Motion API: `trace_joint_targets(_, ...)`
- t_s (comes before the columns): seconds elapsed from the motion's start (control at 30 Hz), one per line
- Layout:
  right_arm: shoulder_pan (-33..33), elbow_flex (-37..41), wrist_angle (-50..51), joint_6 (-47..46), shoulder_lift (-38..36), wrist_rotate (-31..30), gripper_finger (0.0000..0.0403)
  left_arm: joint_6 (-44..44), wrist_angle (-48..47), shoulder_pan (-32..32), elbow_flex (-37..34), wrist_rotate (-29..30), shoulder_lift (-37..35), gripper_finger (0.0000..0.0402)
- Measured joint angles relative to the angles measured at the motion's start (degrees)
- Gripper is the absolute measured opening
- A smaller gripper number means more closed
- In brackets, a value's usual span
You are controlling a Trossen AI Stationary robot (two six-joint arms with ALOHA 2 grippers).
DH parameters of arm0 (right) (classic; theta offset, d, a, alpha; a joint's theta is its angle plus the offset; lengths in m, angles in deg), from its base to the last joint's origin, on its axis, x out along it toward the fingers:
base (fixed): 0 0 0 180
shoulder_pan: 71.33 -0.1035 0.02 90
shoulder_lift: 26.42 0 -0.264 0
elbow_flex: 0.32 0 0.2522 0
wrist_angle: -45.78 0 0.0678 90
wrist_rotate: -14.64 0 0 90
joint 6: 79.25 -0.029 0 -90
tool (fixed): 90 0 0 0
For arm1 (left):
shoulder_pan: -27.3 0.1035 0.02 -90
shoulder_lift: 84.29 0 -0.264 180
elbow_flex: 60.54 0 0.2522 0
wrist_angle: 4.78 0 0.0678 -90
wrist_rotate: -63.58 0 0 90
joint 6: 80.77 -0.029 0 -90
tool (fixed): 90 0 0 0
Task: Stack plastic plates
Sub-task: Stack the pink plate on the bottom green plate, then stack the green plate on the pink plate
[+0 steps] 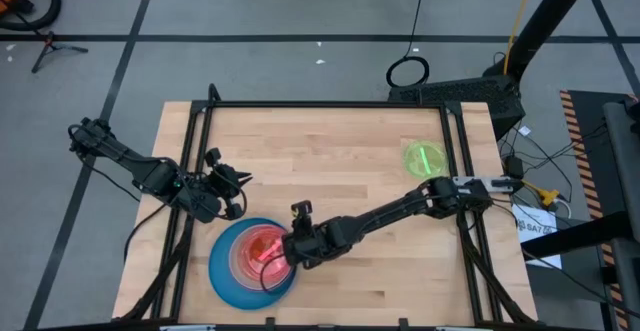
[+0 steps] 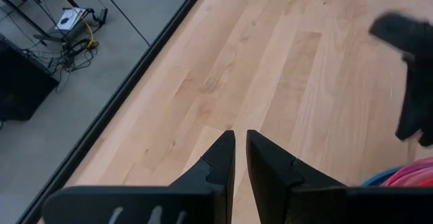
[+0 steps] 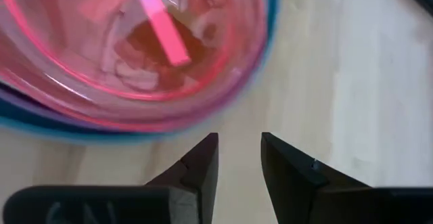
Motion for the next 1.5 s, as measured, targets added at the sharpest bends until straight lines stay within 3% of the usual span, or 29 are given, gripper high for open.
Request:
trace_joint_targets(0.4,-0.1,0.1,-5.6,1.1,1.5,0.6,0.007,0.0,-0.1,0.0,0.0,-0.1,0.0,0.0047)
trace_joint_targets(0.53,-0.2,0.1,-3.4,0.5,1.5,-1.1,0.006,0.2,-0.1,0.0,0.0,-0.1,0.0,0.0047)
trace_joint_targets(0.7,-0.2,0.0,6.5,-2.1,1.5,-7.0,0.0048,0.5,-0.1,0.0,0.0,-0.1,0.0,0.0047)
trace_joint_targets(1.0,2.0,0.0,33.9,-17.9,1.5,-9.2,0.0033,1.7,-0.1,0.0,0.0,-0.1,0.0,0.0047)
trace_joint_targets(1.2,4.8,0.1,49.0,-25.2,1.4,-16.7,0.0018,2.3,-0.1,0.0,0.0,-0.1,0.0,0.0047)
trace_joint_targets(1.33,6.6,2.6,46.5,-23.0,-2.1,-17.5,0.0007,2.6,0.0,0.0,0.0,-0.2,0.1,0.0047)
trace_joint_targets(1.5,8.6,16.5,31.1,-15.9,-13.1,-16.9,0.0001,2.9,0.0,0.0,0.0,-0.3,1.6,0.0047)
